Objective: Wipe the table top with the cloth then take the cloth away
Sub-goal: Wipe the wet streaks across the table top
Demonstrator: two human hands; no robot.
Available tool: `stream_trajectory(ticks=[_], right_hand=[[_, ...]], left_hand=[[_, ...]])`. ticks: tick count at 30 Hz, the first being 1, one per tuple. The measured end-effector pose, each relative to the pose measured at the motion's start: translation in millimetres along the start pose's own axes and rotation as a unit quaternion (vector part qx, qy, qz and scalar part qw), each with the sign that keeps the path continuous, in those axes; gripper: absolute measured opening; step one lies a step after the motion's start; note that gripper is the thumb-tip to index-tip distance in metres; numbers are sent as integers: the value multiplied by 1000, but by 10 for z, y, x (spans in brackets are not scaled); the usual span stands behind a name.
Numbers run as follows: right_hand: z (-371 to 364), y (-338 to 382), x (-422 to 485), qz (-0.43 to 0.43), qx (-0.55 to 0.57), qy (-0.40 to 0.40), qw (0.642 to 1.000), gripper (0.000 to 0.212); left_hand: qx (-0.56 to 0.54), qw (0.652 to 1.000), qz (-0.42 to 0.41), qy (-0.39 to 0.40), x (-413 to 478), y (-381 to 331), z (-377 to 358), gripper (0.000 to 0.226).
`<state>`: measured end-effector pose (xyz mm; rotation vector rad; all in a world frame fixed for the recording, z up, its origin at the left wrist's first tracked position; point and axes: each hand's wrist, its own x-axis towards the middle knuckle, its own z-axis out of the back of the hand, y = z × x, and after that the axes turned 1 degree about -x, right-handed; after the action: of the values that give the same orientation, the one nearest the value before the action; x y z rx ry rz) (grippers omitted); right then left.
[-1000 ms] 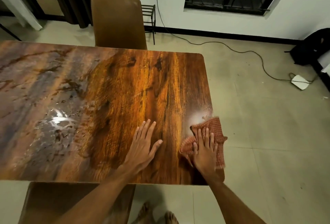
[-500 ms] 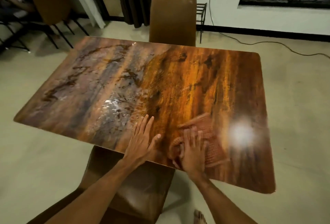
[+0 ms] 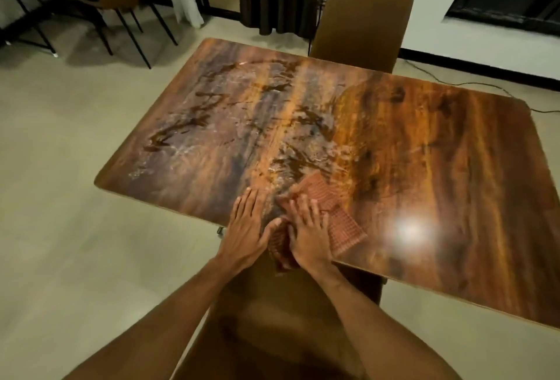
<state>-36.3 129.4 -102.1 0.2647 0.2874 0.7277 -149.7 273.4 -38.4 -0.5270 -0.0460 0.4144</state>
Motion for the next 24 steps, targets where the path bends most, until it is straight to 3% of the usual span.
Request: stream_trajectory(ticks=[3, 7, 9, 11, 14, 17, 22, 24], right_hand=[[-39, 103, 100, 29, -31, 22, 999, 60], [250, -498, -59, -180, 34, -41, 982, 66], [260, -410, 13, -239, 11, -49, 970, 82], [87, 68, 183, -181, -9, -32, 983, 92], [-318, 945, 365, 19, -15, -6, 1000, 69], [-317, 981, 473, 63, -11, -3, 998, 59], [128, -120, 440, -201, 6, -44, 979, 72], [173, 2, 537, -236, -1, -35, 971, 85]], left_hand=[[9, 1000, 1, 11, -27, 388, 106, 80], [-17, 1000, 3, 2, -12, 701, 272, 76], [-24, 1000, 5, -16, 3, 818, 351, 74], [-25, 1000, 5, -13, 23, 901, 393, 73], [-7, 1000, -7, 0, 81, 935, 429, 74], [9, 1000, -12, -9, 207, 929, 481, 75], [-9, 1000, -26, 12, 412, 932, 457, 76], [-13, 999, -37, 9, 526, 1037, 463, 75]])
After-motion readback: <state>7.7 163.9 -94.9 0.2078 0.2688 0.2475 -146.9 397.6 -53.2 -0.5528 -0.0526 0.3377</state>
